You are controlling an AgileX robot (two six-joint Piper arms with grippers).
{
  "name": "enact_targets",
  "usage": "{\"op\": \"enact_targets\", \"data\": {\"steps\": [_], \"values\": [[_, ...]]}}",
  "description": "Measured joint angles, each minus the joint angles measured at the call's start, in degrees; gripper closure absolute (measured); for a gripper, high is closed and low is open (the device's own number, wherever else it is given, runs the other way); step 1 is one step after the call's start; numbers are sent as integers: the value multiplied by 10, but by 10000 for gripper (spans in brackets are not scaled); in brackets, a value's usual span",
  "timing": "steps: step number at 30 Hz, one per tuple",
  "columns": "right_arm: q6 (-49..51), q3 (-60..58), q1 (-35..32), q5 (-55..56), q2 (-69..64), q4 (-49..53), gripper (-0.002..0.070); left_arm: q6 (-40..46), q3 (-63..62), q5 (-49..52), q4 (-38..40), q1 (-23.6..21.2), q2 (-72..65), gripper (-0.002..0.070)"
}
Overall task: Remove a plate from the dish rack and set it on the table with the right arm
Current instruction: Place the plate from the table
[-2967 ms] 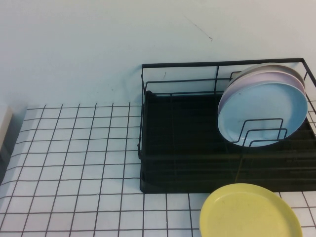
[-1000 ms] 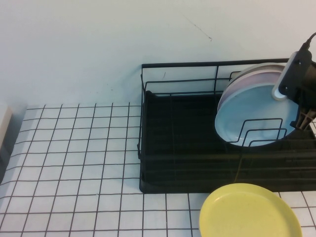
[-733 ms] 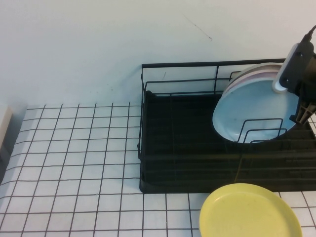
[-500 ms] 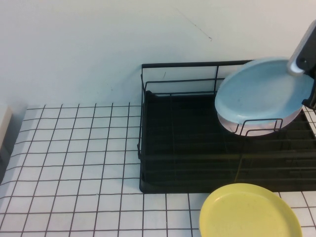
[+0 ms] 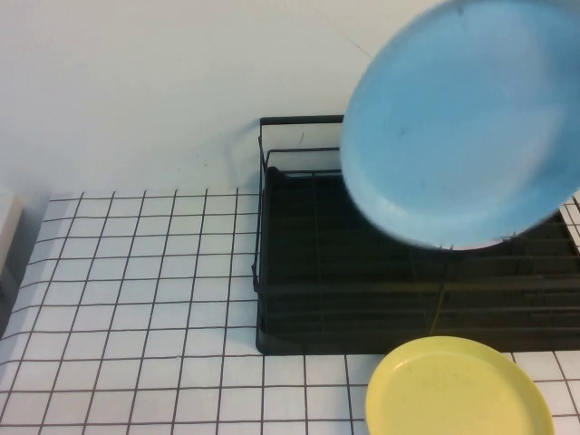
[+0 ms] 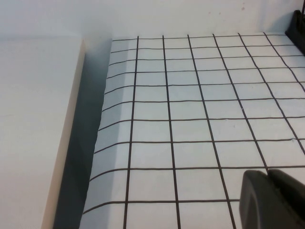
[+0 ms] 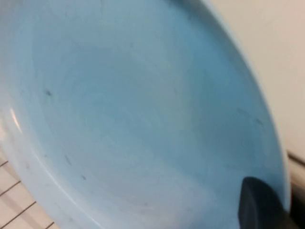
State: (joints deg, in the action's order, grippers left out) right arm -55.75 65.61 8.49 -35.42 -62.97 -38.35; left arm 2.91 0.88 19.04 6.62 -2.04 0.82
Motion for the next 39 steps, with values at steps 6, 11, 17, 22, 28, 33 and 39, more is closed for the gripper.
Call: {"op": "enact_targets", "data": {"steps": [6, 11, 17, 22, 28, 33, 39], "values": [[137, -13, 0, -231, -4, 71, 650, 0, 0, 0, 0, 0, 0, 678], [190, -85, 0, -246, -24, 146, 651, 0, 0, 0, 0, 0, 0, 678], [220, -193, 0, -136, -88, 158, 652, 0, 0, 0, 0, 0, 0, 678], [222, -217, 0, -83, -166, 127, 652, 0, 0, 0, 0, 0, 0, 678], [222, -217, 0, -38, -232, 113, 654, 0, 0, 0, 0, 0, 0, 678], [222, -217, 0, -25, -251, 117, 653, 0, 0, 0, 0, 0, 0, 678], [223, -210, 0, -36, -254, 133, 537, 0, 0, 0, 0, 0, 0, 678]]}}
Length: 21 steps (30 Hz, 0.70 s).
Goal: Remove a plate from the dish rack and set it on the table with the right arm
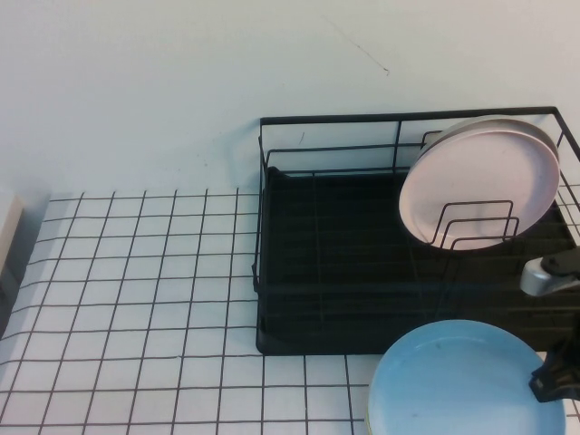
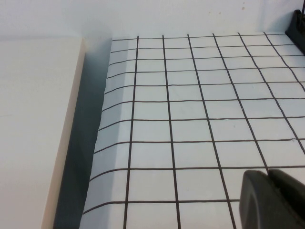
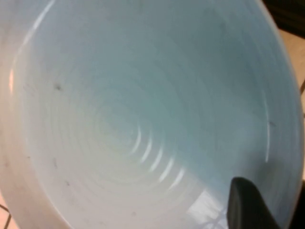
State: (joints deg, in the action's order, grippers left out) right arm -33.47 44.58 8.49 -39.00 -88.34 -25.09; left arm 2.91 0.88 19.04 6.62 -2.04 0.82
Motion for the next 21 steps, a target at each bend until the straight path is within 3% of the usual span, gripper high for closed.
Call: {"op": "enact_targets", "data": {"steps": [5, 10, 14, 18, 21], "values": [[0, 29, 0, -42, 0, 5, 381, 0, 0, 0, 0, 0, 0, 678], [15, 74, 0, -87, 40, 29, 354, 0, 0, 0, 0, 0, 0, 678], [45, 129, 0, -142, 110, 107, 420, 0, 0, 0, 0, 0, 0, 678], [76, 178, 0, -175, 211, 201, 591, 0, 0, 0, 0, 0, 0, 678], [113, 190, 0, -164, 293, 279, 652, 0, 0, 0, 0, 0, 0, 678]]}}
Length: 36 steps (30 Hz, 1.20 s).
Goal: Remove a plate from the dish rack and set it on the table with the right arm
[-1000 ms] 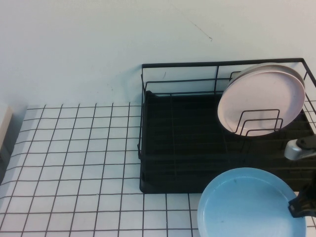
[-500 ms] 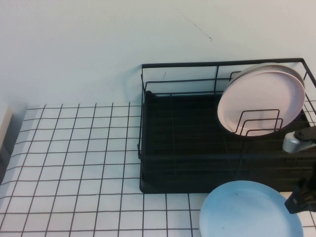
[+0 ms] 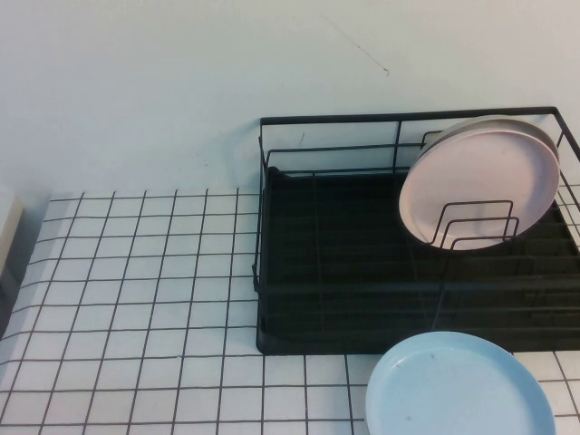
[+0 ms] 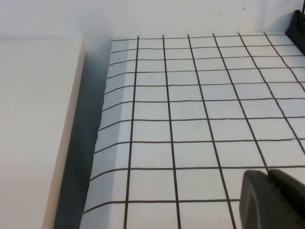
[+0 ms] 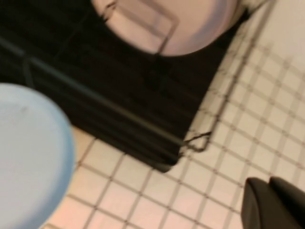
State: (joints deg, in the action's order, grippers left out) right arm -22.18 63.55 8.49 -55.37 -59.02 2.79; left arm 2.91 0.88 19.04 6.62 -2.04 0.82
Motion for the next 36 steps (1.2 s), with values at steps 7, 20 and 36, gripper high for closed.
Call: {"op": "enact_targets", "data": {"steps": [7, 20, 36], "values": [[95, -24, 0, 35, 156, 114, 677, 0, 0, 0, 0, 0, 0, 678], [182, -388, 0, 175, 441, 103, 678, 0, 0, 0, 0, 0, 0, 678], [186, -507, 0, 214, 489, 97, 678, 0, 0, 0, 0, 0, 0, 678]]}}
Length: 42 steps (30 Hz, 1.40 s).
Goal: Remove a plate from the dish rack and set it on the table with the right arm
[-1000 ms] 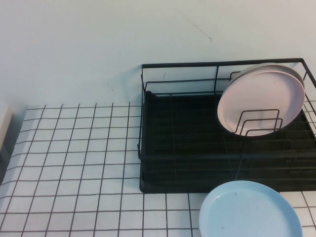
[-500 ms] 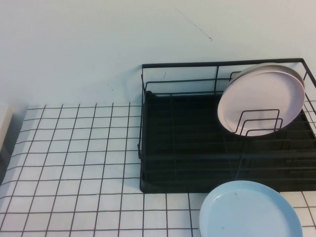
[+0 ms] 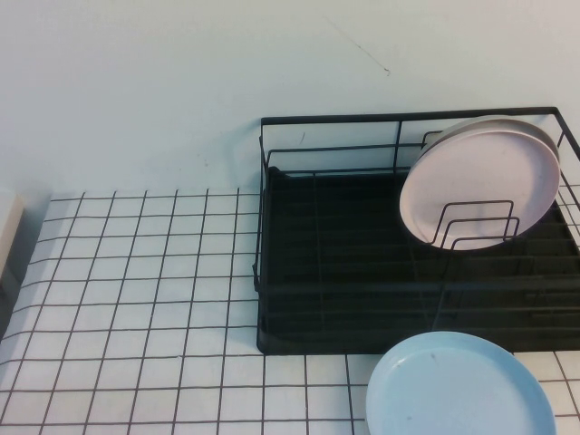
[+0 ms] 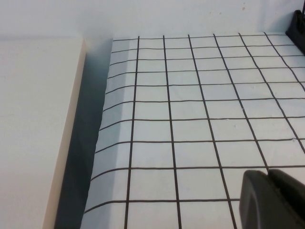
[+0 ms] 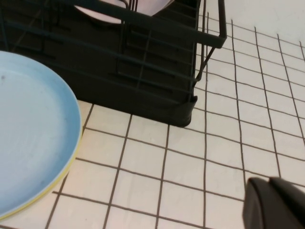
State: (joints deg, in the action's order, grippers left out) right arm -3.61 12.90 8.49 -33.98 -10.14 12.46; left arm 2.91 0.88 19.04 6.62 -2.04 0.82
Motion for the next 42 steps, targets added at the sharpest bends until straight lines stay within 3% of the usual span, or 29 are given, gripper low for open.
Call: {"op": "enact_targets", "data": {"steps": [10, 19, 26, 42], "values": [[0, -8, -2, 4, 24, -9, 678, 0, 0, 0, 0, 0, 0, 678], [0, -50, -51, 47, 59, -36, 678, 0, 0, 0, 0, 0, 0, 678], [0, -132, -53, 88, 105, -42, 678, 0, 0, 0, 0, 0, 0, 678], [0, -140, -53, 130, 108, -98, 678, 0, 0, 0, 0, 0, 0, 678]]}}
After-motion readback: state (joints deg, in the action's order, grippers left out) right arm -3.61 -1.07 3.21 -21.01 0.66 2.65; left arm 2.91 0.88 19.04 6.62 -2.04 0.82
